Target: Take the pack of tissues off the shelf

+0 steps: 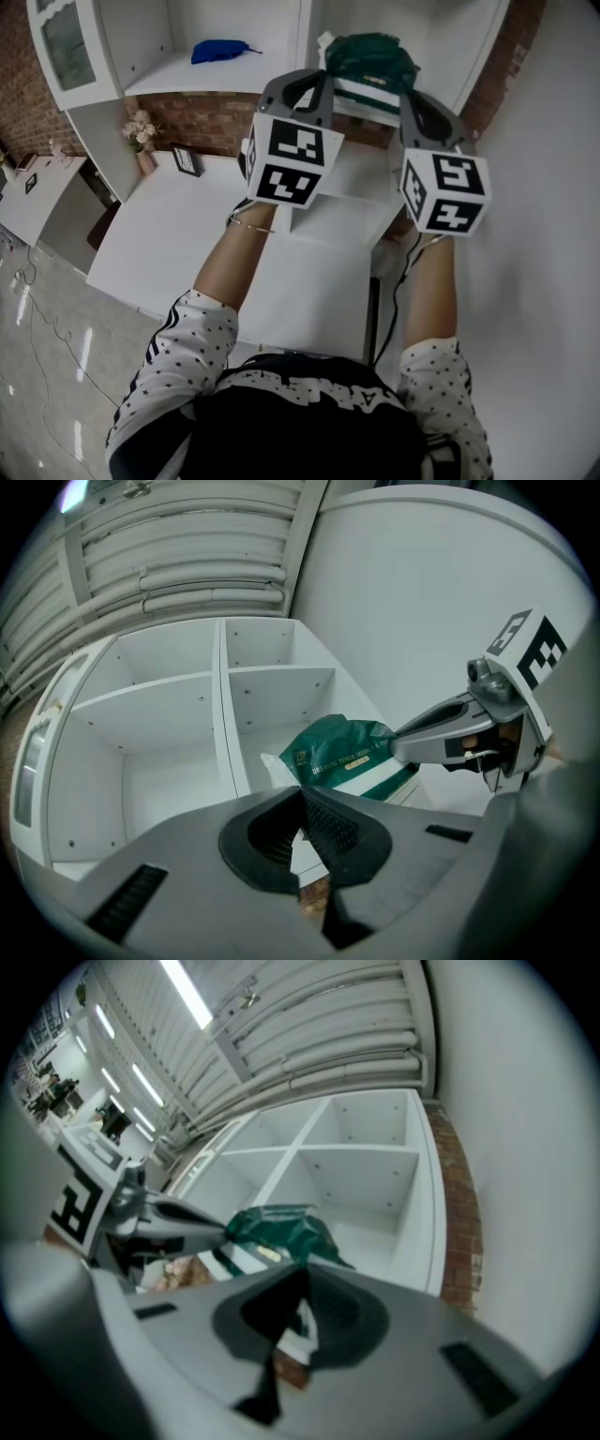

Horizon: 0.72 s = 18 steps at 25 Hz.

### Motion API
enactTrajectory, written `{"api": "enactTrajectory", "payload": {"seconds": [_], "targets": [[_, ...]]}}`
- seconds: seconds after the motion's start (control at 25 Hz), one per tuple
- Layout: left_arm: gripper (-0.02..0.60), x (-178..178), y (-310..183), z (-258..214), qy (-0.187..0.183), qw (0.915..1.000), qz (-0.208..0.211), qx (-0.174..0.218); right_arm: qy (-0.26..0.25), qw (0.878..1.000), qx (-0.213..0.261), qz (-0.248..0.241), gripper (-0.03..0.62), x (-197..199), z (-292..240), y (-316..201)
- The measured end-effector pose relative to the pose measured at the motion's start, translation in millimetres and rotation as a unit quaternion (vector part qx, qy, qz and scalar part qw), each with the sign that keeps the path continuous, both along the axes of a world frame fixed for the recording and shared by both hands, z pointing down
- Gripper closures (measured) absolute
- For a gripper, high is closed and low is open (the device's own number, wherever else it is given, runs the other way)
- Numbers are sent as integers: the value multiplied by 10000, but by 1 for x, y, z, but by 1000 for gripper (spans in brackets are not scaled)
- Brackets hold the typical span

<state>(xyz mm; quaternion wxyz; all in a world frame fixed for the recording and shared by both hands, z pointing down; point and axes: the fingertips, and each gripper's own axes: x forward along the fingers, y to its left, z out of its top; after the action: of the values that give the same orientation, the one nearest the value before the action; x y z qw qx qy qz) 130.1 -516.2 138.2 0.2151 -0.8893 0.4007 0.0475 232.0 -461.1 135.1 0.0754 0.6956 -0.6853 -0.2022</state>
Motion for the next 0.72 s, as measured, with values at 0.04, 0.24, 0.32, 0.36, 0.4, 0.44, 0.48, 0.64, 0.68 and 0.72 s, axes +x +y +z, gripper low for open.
{"api": "enactTrajectory", "payload": {"seconds": [0.04,0.24,0.32,0.36,0.4,0.44,0.48,0.64,0.68,0.72], "targets": [[546,-1,1,1,16,10000,8,1,4,10000,22,5,549,-1,1,1],[546,-8,11,3,88,9999,56,83,-19,10000,69,17,549,-8,5,11],[546,-11,15,4,121,9999,89,85,-16,10000,95,27,549,-12,6,16],[546,-12,17,4,139,9998,109,82,-9,9999,115,36,549,-14,5,19],[546,-14,19,5,156,9998,124,80,-4,9999,132,43,549,-15,5,21],[546,-16,20,6,169,9997,132,80,0,9999,143,47,549,-17,6,23],[546,-17,22,8,172,9997,137,85,-3,9999,152,50,550,-19,9,25],[546,-26,30,34,137,9996,157,176,-71,9996,275,31,551,-28,35,34],[546,-29,33,41,135,9996,164,196,-79,9995,307,25,551,-31,42,37],[546,-31,36,46,134,9996,175,199,-86,9994,325,24,551,-33,47,40]]}}
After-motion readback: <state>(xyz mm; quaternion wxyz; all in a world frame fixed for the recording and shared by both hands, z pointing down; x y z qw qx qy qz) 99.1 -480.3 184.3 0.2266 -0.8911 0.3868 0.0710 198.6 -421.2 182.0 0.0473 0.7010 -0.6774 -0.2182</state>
